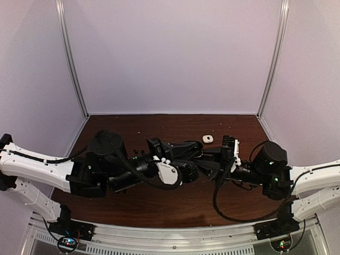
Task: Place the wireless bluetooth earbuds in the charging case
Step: Place the right earbud in the right side groove of the charging case.
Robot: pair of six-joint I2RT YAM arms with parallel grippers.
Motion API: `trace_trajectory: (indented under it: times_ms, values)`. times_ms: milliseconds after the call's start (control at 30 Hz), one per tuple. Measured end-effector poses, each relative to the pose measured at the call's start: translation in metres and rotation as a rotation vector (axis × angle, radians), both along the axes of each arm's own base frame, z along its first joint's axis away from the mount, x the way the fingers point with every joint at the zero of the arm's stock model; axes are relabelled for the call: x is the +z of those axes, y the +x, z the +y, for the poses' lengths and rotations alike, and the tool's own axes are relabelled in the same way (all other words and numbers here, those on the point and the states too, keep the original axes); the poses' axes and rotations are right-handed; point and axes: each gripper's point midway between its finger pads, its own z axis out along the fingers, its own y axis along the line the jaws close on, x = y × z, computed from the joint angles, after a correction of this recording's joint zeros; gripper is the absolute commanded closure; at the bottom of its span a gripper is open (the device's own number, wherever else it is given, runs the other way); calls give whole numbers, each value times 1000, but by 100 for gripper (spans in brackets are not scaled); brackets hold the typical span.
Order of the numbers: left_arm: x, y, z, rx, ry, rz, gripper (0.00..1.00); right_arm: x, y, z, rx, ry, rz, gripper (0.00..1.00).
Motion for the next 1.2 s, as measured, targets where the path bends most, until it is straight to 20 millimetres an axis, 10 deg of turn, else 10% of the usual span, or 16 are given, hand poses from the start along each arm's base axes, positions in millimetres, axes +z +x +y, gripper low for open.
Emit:
trace_trajectory:
  times_ms: [967, 1200]
  values:
    - [-19, -9, 9, -68, 68, 124, 57, 7, 25, -28, -38, 110, 49, 100]
    - [8, 71, 67, 95, -175, 415, 52, 16, 28, -50, -68, 155, 60, 100]
